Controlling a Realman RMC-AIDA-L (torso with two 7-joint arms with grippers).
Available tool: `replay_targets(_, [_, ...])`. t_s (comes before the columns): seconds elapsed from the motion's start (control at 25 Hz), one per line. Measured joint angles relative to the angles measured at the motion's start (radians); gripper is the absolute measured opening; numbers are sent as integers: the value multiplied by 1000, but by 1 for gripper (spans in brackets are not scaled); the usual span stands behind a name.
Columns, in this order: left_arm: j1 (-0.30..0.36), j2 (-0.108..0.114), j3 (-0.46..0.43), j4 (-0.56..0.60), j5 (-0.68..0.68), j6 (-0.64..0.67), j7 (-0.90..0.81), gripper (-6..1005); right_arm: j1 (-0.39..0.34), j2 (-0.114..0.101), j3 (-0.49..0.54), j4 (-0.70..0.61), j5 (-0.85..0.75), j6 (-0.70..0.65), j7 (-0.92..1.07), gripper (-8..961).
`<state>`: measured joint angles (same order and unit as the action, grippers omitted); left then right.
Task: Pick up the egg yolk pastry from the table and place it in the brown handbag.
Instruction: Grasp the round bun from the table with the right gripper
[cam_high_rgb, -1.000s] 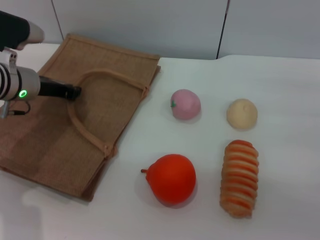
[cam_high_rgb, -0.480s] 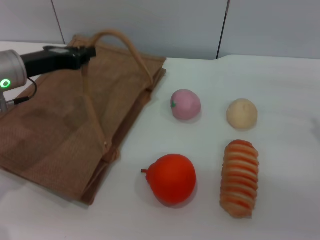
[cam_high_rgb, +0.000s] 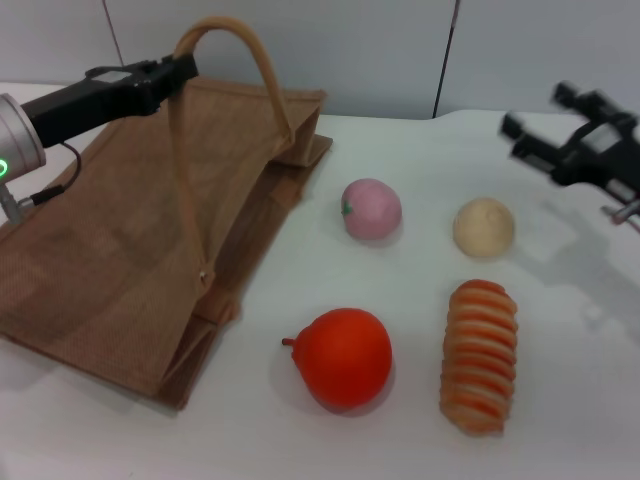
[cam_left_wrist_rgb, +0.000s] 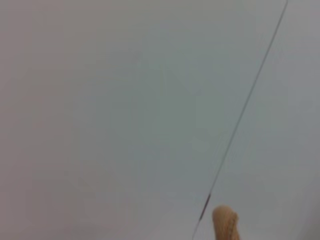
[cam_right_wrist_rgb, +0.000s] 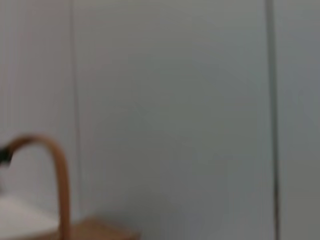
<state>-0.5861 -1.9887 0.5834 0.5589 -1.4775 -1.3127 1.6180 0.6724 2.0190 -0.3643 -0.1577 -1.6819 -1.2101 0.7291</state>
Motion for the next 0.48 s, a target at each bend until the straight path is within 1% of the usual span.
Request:
replay_targets(0.04, [-2, 1, -2, -1, -3, -9, 0, 123, 28, -1, -13, -3, -79, 54, 37, 870])
replay_targets(0.08, [-3, 1, -3, -1, -5, -15, 1, 124, 28, -1, -13, -3, -79, 54, 37, 870])
replay_targets(0.16, [-6, 1, -5, -2, -6, -35, 1, 124, 63, -2, -20, -6, -196, 104, 91, 870])
replay_targets(0.2, [-7, 1, -6, -2, -6, -41, 0, 124, 63, -2, -20, -6, -196, 104, 91, 870])
replay_targets(0.32, [-10, 1, -7, -2, -8, -67, -5, 125, 80, -3, -20, -10, -268, 116, 118, 870])
replay_targets(0.48, [-11, 1, -8, -2, -19, -102, -3, 126, 98, -3, -21, -17, -364, 167, 188, 870])
